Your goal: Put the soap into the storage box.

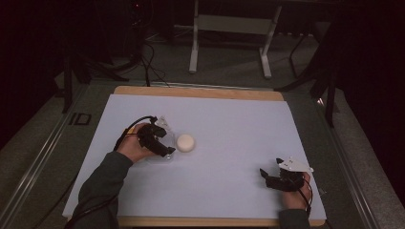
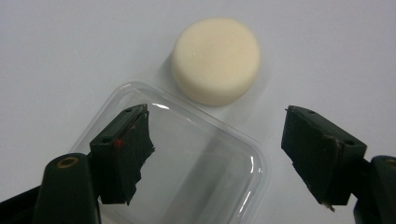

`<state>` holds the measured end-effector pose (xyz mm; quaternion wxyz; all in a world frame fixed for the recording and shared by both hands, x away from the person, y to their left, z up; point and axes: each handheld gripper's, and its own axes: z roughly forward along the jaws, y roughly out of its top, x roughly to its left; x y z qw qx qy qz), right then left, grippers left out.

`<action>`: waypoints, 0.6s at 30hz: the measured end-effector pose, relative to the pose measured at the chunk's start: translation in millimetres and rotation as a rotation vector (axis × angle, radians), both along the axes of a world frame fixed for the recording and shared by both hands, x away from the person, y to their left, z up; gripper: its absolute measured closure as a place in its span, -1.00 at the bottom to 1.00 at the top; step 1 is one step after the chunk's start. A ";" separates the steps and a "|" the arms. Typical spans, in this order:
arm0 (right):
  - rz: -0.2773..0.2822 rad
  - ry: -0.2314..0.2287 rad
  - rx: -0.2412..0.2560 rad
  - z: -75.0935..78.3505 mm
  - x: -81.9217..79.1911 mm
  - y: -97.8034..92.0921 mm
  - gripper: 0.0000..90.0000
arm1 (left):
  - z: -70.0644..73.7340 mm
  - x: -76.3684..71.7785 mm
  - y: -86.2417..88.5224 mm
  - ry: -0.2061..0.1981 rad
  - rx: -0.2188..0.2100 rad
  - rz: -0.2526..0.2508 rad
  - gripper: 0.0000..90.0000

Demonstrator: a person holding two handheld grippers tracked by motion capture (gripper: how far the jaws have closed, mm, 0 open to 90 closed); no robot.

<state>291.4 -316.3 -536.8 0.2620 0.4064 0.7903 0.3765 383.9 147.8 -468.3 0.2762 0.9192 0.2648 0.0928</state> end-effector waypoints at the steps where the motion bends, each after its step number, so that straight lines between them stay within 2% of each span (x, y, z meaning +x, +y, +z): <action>1: 0.000 0.000 0.000 0.0 0.0 0.0 -0.56 | -0.1 0.7 -0.5 0.001 0.003 -0.001 -0.46; 4: 0.000 0.000 0.000 0.0 -0.1 0.1 -0.56 | -0.9 3.1 -1.5 0.007 0.008 -0.003 -0.46; 7: -0.001 0.000 0.001 0.0 0.0 -0.1 -0.56 | -1.1 4.5 -1.5 0.010 -0.006 0.001 -0.46; 18: 0.000 0.000 0.000 0.0 0.0 0.0 -0.56 | -2.3 13.9 -9.7 0.033 -0.015 -0.012 -0.52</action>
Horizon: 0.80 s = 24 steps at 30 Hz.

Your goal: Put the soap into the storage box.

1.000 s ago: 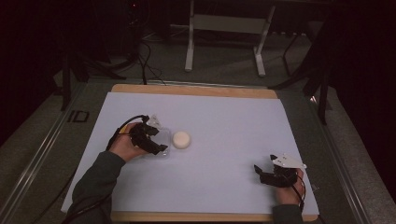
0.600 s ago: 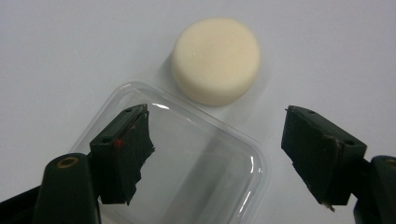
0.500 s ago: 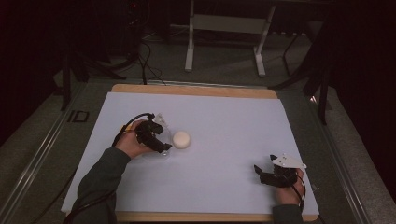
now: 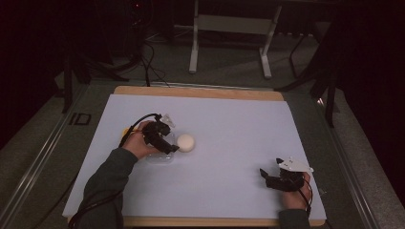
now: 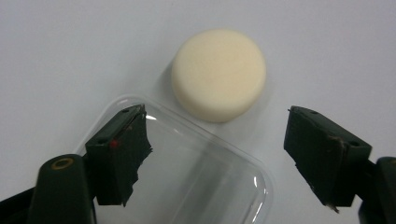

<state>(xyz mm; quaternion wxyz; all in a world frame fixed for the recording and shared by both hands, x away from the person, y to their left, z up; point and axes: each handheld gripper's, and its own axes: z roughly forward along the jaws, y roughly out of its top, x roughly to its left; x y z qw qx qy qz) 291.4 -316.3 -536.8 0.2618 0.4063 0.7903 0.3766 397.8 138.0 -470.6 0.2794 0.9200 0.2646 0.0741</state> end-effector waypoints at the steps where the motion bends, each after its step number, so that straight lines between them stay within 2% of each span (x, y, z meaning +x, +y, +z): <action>1: 0.000 0.000 0.000 0.0 0.0 0.0 -0.56 | 0.0 0.0 0.0 0.000 0.000 0.000 -0.54; 11: 0.001 0.000 0.003 0.0 0.1 -0.3 -0.56 | 1.4 9.8 -5.3 0.025 0.010 -0.027 -0.58; 13: 0.001 0.001 0.002 0.0 0.2 -0.3 -0.56 | 0.3 13.4 -8.2 0.034 0.030 -0.031 -0.61; 22: 0.001 0.001 0.005 0.0 0.2 -0.5 -0.56 | -0.3 19.2 -13.7 0.054 0.015 -0.046 -0.67; 24: 0.001 0.001 0.003 0.0 0.3 -0.5 -0.56 | -0.7 19.9 -15.6 0.053 0.025 -0.048 -0.68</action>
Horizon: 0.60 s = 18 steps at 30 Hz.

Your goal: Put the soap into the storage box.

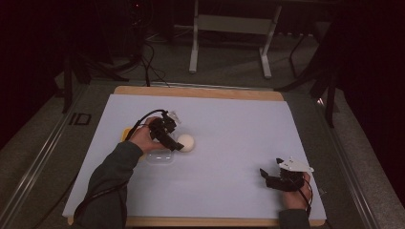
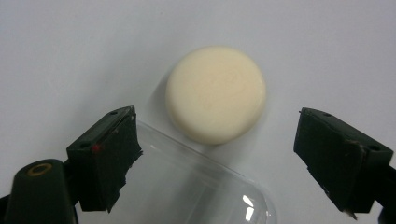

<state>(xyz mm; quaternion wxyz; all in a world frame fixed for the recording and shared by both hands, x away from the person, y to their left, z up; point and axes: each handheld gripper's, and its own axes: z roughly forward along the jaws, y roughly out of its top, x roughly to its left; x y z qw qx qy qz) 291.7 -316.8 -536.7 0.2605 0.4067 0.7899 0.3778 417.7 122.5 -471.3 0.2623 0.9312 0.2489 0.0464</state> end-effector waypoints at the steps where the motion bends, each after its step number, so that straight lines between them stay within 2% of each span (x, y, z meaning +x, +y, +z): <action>1: 0.000 0.000 0.000 0.0 0.0 0.0 -0.56 | -0.5 0.1 -0.9 0.002 -0.001 0.002 -0.68; 15: -0.002 0.002 0.001 -0.1 0.1 0.0 -0.56 | -7.3 6.9 -16.4 0.024 0.017 -0.010 -0.72; 18: -0.001 0.002 0.001 -0.1 0.1 0.0 -0.56 | -9.0 8.9 -21.2 0.032 0.022 0.001 -0.72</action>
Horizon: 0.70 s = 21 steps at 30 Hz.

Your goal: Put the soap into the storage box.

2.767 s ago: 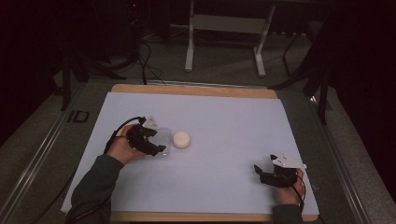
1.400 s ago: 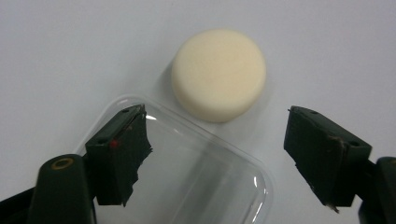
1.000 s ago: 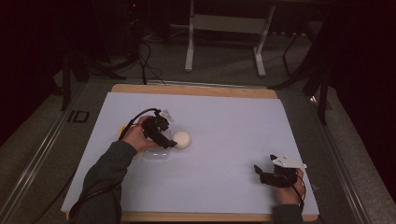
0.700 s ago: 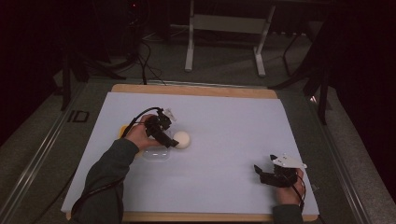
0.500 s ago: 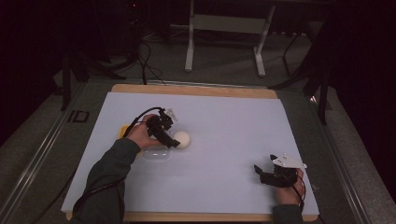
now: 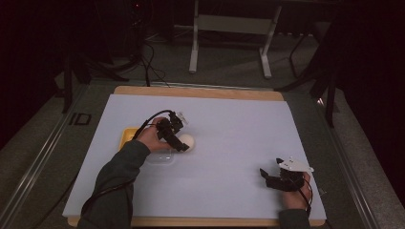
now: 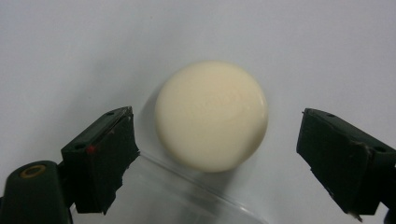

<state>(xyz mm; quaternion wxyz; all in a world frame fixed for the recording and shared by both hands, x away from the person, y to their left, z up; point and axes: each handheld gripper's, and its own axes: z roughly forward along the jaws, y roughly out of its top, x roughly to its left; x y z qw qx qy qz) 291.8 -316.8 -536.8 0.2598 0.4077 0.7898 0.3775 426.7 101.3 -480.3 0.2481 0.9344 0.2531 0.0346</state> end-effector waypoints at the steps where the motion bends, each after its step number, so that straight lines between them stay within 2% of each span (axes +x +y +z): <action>1: 0.000 0.000 0.000 0.0 0.0 0.0 -0.56 | 0.0 0.0 0.0 0.000 0.000 0.000 -0.72; 9: -0.004 0.003 0.006 0.1 0.2 -0.4 -0.56 | -4.9 4.1 -10.9 0.013 0.017 0.013 -0.73; 12: -0.003 0.001 0.006 0.1 0.1 -0.5 -0.56 | -8.4 6.9 -15.6 0.002 0.055 0.043 -0.81; 21: -0.003 0.000 0.008 0.1 0.0 -0.6 -0.56 | -18.1 8.8 -21.9 0.032 0.055 0.037 -0.81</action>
